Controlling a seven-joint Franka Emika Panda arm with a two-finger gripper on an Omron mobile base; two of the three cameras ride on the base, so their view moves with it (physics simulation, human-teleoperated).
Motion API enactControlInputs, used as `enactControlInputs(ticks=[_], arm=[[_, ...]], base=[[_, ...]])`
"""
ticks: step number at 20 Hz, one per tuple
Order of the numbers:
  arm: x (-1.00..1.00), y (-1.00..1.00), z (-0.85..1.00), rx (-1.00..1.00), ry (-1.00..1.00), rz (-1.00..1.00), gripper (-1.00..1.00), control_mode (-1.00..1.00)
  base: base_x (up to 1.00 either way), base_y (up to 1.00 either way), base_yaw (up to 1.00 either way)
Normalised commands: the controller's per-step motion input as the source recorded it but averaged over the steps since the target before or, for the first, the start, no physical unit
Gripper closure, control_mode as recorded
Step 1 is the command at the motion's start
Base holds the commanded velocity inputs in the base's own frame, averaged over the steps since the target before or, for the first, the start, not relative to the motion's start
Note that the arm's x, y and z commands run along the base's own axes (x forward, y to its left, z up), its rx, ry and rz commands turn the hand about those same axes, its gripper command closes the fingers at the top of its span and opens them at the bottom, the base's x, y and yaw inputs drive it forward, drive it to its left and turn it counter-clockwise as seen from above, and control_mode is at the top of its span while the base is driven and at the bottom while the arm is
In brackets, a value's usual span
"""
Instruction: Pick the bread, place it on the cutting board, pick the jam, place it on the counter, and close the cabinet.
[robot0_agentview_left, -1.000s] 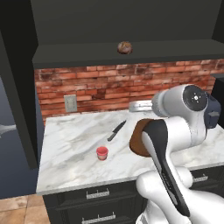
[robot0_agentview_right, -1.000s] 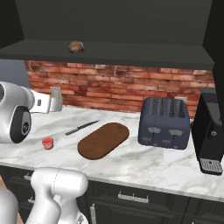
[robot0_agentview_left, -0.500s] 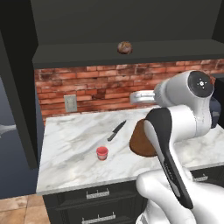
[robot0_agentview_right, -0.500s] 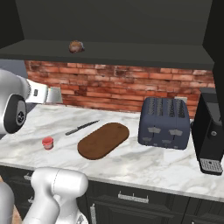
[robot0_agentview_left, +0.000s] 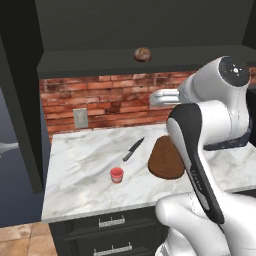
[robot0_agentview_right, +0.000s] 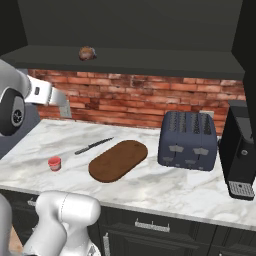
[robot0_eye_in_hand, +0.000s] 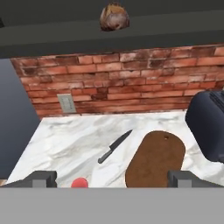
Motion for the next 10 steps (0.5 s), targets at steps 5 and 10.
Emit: enactControlInputs(ticks=[5, 10], arm=[[0.0, 0.0, 0.12, 0.0, 0.01, 0.0, -1.0, -1.0], [0.01, 0.0, 0.03, -0.01, 0.0, 0.0, -1.0, -1.0]], base=[[0.0, 0.0, 0.0], [0.0, 0.0, 0.0]])
